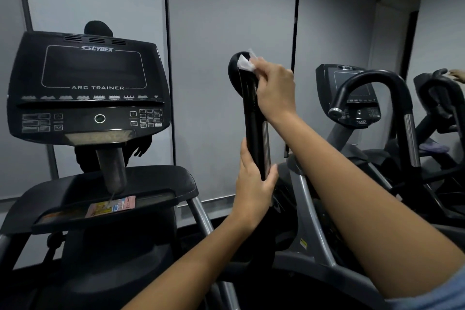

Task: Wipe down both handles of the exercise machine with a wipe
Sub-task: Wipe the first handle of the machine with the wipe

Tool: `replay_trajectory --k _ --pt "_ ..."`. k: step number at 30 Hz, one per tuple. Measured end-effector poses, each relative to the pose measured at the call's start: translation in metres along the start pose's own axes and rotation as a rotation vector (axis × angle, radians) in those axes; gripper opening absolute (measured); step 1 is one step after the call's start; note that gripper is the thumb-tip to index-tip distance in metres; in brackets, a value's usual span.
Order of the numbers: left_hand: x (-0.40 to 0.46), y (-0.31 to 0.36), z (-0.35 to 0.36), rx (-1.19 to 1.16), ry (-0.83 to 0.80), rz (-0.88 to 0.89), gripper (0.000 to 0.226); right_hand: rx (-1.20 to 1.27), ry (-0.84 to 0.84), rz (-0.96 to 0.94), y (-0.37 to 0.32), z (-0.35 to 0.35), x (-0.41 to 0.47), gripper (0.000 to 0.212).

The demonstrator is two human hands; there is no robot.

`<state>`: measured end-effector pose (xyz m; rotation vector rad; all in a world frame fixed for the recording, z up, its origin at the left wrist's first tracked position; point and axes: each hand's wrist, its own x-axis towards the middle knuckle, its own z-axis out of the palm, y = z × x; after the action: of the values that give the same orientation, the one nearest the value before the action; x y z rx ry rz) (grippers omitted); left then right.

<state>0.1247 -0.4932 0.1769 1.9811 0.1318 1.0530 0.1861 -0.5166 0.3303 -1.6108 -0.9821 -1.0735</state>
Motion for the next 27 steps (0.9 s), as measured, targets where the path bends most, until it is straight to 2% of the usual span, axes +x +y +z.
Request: replay_trajectory --k 3,5,8,12,15,18,20,21,24,25,27 --pt "0.002 0.001 -0.005 0.006 -0.032 -0.004 0.085 -0.051 0.009 -0.07 0.002 -0.005 -0.009 0.022" --pt "0.006 0.005 -0.009 0.02 -0.024 0.027 0.086 -0.117 -0.062 -0.208 0.007 -0.01 -0.025 0.017" --pt "0.025 0.015 -0.014 -0.061 0.045 0.085 0.079 -0.282 -0.156 -0.433 0.023 -0.017 -0.05 0.046" --pt "0.045 0.028 -0.011 -0.132 0.108 0.071 0.06 -0.399 -0.144 -0.619 0.035 -0.018 -0.029 0.046" --pt "0.042 0.024 -0.006 -0.129 0.129 0.059 0.056 -0.334 -0.209 -0.624 0.022 -0.017 -0.004 0.038" --pt "0.043 0.022 -0.007 -0.126 0.118 0.083 0.056 -0.239 -0.216 -0.464 0.01 -0.015 0.017 0.023" --pt "0.043 0.022 -0.008 -0.126 0.102 0.09 0.058 -0.145 -0.159 -0.339 0.007 -0.02 0.023 0.027" --pt "0.042 0.022 -0.008 -0.122 0.092 0.091 0.059 -0.122 -0.113 -0.344 0.007 -0.023 0.016 0.029" --pt "0.043 0.023 -0.01 -0.118 0.1 0.096 0.059 -0.21 -0.016 -0.629 0.017 -0.024 -0.021 0.027" --pt "0.044 0.023 -0.009 -0.126 0.113 0.091 0.059 -0.273 -0.019 -0.731 0.024 -0.023 -0.033 0.028" --pt "0.044 0.023 -0.008 -0.135 0.128 0.087 0.058 -0.327 -0.084 -0.82 0.037 -0.022 -0.039 0.033"
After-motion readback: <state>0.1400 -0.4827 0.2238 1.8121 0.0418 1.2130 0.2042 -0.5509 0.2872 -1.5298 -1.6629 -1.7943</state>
